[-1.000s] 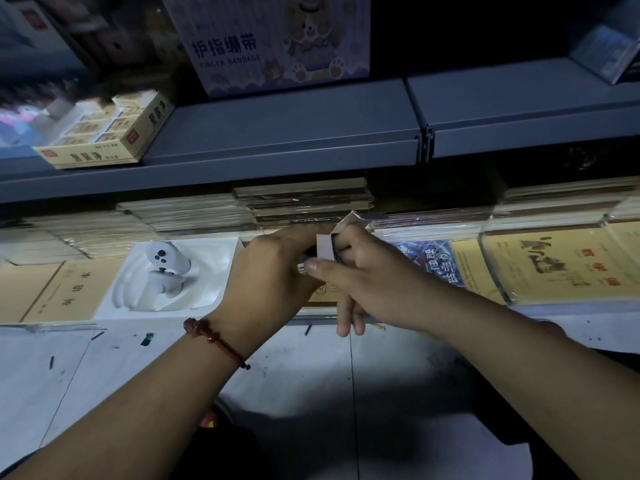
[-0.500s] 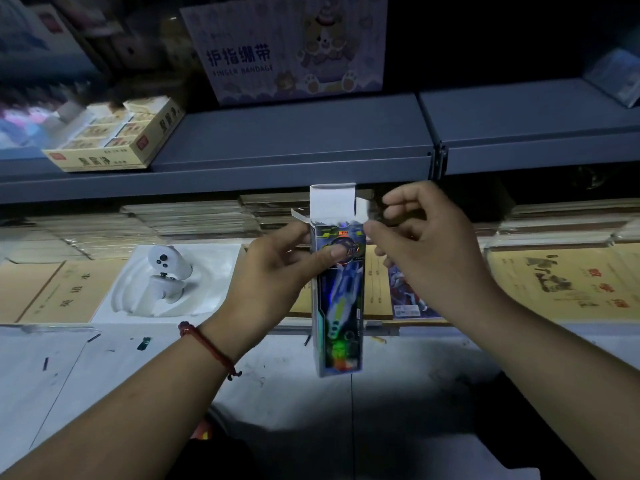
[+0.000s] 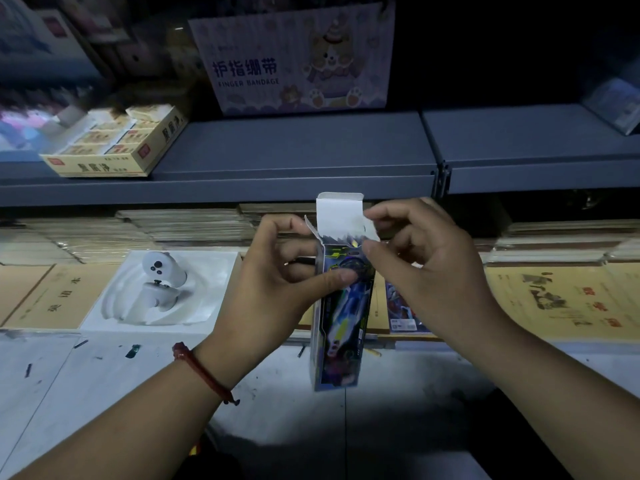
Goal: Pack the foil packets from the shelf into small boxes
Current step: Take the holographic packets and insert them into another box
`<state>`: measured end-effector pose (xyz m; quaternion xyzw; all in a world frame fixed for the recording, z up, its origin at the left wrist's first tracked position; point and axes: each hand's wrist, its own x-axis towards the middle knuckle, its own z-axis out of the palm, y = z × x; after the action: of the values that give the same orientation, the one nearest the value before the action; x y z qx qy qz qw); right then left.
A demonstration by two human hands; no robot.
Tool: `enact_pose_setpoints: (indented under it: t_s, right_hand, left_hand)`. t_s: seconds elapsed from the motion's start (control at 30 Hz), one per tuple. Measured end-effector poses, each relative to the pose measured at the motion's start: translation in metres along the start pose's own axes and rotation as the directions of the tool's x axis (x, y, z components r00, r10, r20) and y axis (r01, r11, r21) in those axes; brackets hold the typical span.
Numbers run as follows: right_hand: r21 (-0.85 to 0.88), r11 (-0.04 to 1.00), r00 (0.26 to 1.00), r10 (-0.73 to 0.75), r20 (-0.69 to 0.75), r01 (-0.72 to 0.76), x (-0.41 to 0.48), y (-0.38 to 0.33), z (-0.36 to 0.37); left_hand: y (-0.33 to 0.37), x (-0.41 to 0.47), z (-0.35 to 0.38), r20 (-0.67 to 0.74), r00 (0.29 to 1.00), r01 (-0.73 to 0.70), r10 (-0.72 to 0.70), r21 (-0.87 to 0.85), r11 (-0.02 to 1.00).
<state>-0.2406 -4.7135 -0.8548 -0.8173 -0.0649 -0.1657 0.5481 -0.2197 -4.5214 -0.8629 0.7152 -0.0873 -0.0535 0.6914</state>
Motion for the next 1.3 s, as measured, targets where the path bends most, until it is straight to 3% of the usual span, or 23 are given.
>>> enact_pose_setpoints:
  t_s: [0.1,0.2,0.37,0.8,0.87,0.93,1.03,1.17,1.3]
  right_hand:
    - [-0.207,0.964,0.986,-0.168,0.011,0.167,-0.003,0.002,0.001]
    - [-0.344,0.923,0.985,-0.171,0.037,0.173,-0.007,0.007,0.006]
    - [-0.359,0.915,0.983,-0.162,0.090,0.183,-0.014,0.009,0.014]
    - [-0.473,0.846,0.965,-0.173,0.196,0.248,-0.019,-0.001,0.021]
    - [-0.422,0.894,0.978,-0.073,0.196,0.151,-0.021,-0.003,0.021]
    - [-0.302,0.952,0.970,0.115,0.216,-0.045,-0.021,-0.006,0.021]
    - [-0.045,0.922,0.867,0.378,0.325,-0.386,-0.018,-0.012,0.019]
    - [0.123,0.803,0.749,0.472,0.465,-0.583,-0.015,-0.020,0.015]
    - [0.135,0.761,0.691,0.479,0.542,-0.634,-0.017,-0.021,0.013]
  left_hand:
    - [-0.002,-0.001,-0.001,-0.023,0.999,-0.021,0.024,0.116,0.993]
    - [-0.002,-0.002,-0.002,-0.010,0.998,-0.056,0.060,0.229,0.972]
    - [-0.003,-0.003,-0.004,-0.014,0.988,-0.134,0.151,0.395,0.909]
    - [-0.013,-0.004,-0.004,0.060,0.951,-0.279,0.304,0.592,0.756]
    - [-0.014,-0.003,-0.003,0.085,0.941,-0.305,0.326,0.627,0.717]
    - [-0.017,-0.003,-0.003,0.125,0.931,-0.333,0.342,0.675,0.659]
    - [-0.021,-0.004,-0.003,0.194,0.918,-0.376,0.346,0.702,0.605]
    - [-0.024,-0.006,-0.002,0.261,0.889,-0.444,0.376,0.695,0.566]
    - [-0.026,-0.008,0.001,0.264,0.879,-0.460,0.397,0.687,0.562]
